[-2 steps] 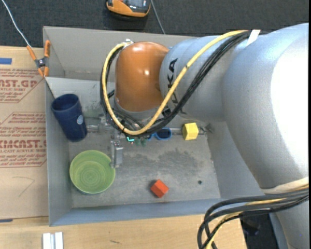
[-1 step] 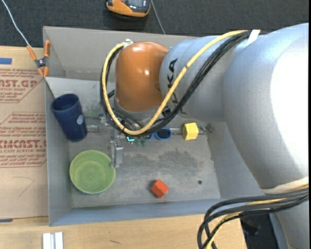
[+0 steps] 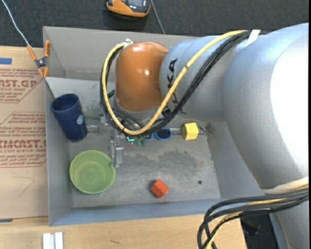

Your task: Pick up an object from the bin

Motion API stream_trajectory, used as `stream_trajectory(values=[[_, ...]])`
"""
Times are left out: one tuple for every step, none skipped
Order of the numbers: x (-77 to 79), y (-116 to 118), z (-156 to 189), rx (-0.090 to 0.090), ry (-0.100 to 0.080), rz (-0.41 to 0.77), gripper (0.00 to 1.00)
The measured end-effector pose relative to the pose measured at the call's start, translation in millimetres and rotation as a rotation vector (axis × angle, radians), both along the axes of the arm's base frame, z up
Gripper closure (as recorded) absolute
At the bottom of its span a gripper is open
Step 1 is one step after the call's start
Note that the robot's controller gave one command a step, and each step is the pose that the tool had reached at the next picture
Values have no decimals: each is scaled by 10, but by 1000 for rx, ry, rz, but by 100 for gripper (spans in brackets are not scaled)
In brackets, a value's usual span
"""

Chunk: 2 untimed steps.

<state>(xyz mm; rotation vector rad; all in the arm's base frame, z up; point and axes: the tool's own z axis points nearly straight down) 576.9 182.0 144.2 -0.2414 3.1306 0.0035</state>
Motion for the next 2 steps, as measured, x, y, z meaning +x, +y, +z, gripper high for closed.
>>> stream_trajectory(values=[[90,-92,226,0,-7,435,0],[-448,80,-267,0,-5,614,0]])
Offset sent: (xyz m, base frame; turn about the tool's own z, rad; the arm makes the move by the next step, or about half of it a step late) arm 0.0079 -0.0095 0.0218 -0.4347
